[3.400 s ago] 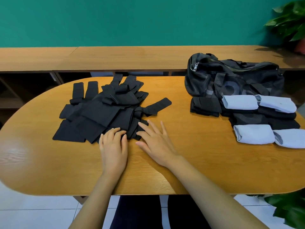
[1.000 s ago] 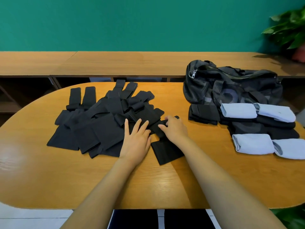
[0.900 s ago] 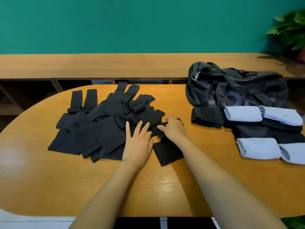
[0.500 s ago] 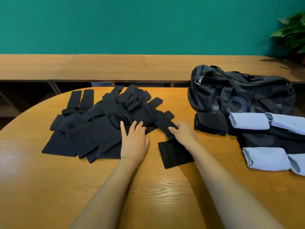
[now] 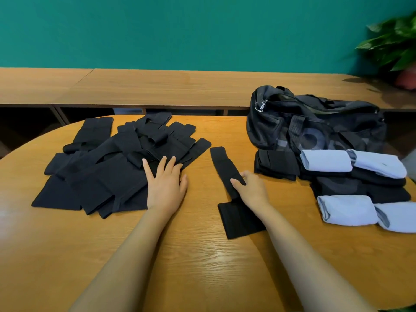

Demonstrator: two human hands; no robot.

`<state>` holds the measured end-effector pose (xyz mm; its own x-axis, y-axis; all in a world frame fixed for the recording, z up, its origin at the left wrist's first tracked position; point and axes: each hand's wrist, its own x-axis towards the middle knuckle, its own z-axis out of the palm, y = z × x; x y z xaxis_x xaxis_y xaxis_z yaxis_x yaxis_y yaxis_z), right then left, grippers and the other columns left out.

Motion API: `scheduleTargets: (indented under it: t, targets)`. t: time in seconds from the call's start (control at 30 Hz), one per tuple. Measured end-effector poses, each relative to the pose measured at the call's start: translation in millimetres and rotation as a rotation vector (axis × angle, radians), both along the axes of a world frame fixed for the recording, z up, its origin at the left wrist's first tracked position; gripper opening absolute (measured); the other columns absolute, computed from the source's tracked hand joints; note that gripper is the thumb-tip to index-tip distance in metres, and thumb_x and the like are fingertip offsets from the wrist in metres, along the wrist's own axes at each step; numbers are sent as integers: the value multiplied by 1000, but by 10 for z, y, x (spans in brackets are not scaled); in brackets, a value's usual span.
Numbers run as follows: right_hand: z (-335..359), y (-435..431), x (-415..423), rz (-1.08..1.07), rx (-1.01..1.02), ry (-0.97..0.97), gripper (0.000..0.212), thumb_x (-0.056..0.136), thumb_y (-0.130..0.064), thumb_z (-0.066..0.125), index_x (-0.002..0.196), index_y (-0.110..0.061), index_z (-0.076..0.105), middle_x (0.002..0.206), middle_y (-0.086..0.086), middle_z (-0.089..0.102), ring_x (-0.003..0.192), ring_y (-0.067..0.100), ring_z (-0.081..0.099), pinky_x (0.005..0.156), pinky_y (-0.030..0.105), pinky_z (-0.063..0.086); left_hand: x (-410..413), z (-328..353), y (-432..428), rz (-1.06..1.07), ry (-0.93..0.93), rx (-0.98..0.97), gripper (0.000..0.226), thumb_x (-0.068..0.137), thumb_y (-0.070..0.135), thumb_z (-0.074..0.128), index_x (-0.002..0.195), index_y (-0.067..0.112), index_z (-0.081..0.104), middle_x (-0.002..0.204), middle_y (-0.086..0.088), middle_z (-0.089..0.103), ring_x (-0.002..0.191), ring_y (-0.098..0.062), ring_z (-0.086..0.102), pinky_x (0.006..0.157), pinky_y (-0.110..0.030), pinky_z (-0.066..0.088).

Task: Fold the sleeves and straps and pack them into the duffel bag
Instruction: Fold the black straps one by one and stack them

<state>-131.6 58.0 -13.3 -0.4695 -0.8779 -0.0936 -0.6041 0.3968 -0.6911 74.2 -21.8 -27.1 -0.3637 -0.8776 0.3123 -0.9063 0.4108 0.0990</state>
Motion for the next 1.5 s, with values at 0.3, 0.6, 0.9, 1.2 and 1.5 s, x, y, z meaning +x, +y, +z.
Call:
scheduleTargets:
  t: [0.3, 0.6, 0.9, 1.2, 1.5]
  targets:
    - [19, 372, 52, 177, -158, 267, 47, 101, -42, 45, 145, -25, 41, 142, -7, 49, 134, 15, 38, 110, 38, 29, -75, 31, 855, -447, 137, 122, 56, 98, 56, 28, 142, 27, 48, 153, 11, 39, 146, -6, 20, 118, -49, -15]
    - [-249, 993, -48, 470, -222, 652, 59, 101, -56, 19, 131, -29, 61, 149, -7, 46, 144, 16, 30, 119, 42, 6, 48, -88, 1021, -472, 91, 222, 64, 93, 66, 35, 149, 34, 35, 158, 18, 24, 146, 2, 6, 117, -45, -20]
    - [-273, 1044, -76, 475, -316, 563, 67, 90, -72, 34, 132, -27, 60, 143, -11, 52, 141, 9, 32, 121, 41, 14, 89, -149, 1012, -453, 341, 69, 57, 97, 56, 31, 117, 20, 71, 125, 7, 66, 128, -5, 51, 122, -39, -3]
    - [-323, 1035, -87, 416, -430, 558, 33, 86, -29, 70, 117, -20, 69, 123, -6, 67, 125, 15, 53, 117, 39, 21, 121, -104, 1056, -494, 452, 130, 63, 97, 64, 28, 117, 22, 69, 119, 8, 69, 119, -3, 57, 122, -35, 5]
    - [-262, 1080, -75, 345, -560, 524, 27, 88, -34, 61, 105, -18, 73, 99, -4, 71, 102, 11, 59, 113, 39, 25, 117, -90, 1067, -527, 388, 58, 47, 89, 56, 53, 118, 22, 68, 114, 9, 70, 109, -2, 61, 120, -32, 15]
